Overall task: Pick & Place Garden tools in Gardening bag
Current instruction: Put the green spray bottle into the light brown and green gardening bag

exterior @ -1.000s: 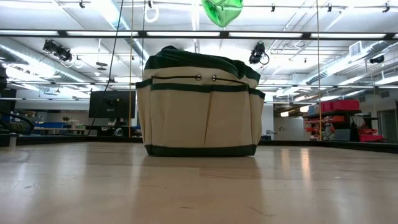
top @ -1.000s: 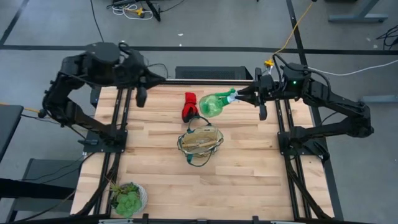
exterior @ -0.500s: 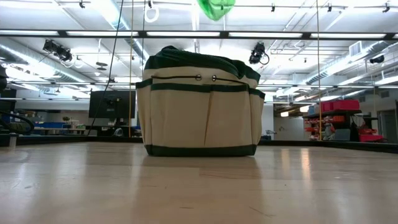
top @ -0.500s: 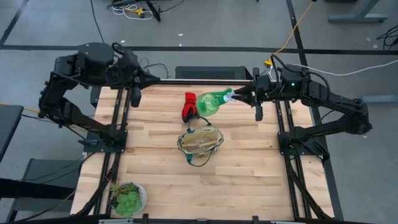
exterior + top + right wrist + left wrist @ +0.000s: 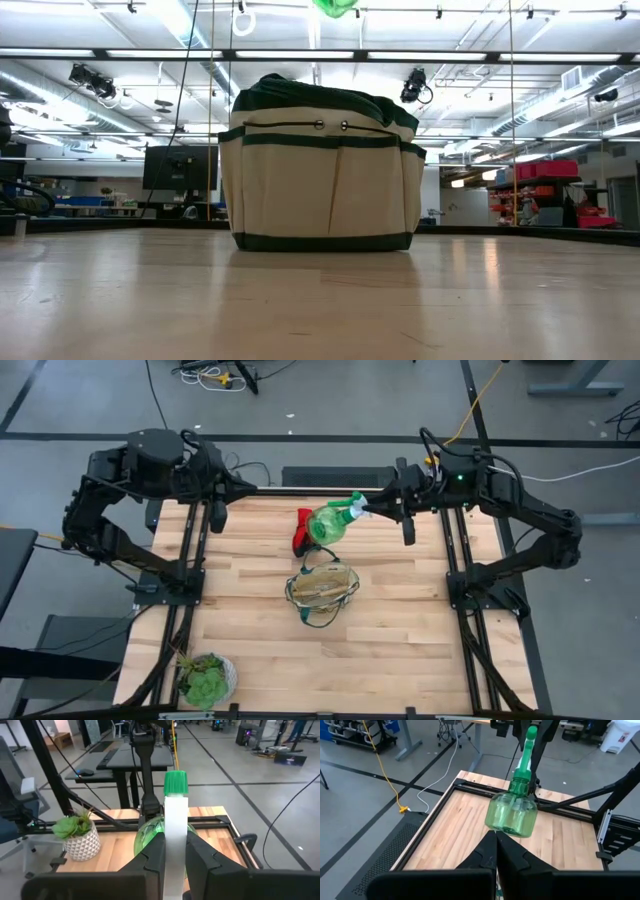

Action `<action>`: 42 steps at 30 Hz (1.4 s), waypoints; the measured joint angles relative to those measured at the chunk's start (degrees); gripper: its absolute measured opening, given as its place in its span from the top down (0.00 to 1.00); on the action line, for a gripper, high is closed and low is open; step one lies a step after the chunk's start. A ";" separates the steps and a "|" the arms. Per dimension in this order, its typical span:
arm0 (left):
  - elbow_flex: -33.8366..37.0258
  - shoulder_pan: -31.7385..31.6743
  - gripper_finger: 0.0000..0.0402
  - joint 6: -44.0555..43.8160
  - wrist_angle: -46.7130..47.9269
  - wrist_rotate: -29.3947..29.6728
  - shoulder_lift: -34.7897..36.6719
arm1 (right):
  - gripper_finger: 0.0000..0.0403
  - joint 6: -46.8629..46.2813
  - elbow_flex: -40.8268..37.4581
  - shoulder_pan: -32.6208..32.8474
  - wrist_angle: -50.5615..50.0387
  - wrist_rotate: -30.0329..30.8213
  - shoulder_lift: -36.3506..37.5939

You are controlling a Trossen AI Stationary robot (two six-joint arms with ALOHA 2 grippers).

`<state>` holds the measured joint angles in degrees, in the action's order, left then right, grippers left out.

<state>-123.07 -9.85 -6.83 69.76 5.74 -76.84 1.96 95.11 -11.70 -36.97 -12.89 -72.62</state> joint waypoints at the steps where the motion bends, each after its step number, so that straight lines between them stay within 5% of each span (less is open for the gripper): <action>1: 0.00 0.00 0.99 0.00 0.00 0.00 0.00 | 0.87 0.00 0.81 0.00 -0.40 -0.05 -0.28; 22: 0.00 0.00 0.97 0.15 -0.07 0.02 0.00 | 0.87 2.56 1.92 5.17 -12.96 -4.82 -8.71; 42: 0.00 0.02 0.94 0.47 -0.07 1.05 0.00 | 0.87 3.08 -5.33 7.23 -11.55 0.18 -12.31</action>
<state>-123.07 -9.82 -6.36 69.69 6.79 -76.84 5.04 89.78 -4.47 -48.52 -12.71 -84.93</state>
